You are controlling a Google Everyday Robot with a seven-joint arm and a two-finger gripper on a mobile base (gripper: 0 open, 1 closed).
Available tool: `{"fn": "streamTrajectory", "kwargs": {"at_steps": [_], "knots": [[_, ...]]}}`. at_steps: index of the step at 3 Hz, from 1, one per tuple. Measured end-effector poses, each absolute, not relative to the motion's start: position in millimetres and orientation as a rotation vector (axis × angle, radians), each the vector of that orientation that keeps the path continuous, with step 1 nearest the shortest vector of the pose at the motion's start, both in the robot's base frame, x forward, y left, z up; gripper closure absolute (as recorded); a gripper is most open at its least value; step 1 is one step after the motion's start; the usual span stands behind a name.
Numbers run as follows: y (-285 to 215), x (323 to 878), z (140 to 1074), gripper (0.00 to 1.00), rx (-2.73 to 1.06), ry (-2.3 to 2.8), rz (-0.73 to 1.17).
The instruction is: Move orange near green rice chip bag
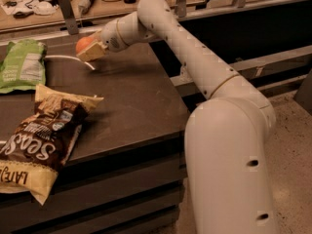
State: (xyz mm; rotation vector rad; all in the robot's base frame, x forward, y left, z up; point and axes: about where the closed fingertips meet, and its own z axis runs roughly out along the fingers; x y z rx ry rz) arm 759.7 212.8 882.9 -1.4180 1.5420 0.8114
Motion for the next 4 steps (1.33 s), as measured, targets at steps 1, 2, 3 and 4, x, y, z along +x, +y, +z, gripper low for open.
{"fn": "streamTrajectory", "kwargs": {"at_steps": [1,2,3,4], "knots": [[249,747,867,1.00,-1.507,1.534,0.842],[276,734,865,0.82,-1.574,1.494,0.831],[293,720,872,0.59,-1.624,1.443,0.816],[306,711,870,0.36,-1.656,1.418,0.845]]}}
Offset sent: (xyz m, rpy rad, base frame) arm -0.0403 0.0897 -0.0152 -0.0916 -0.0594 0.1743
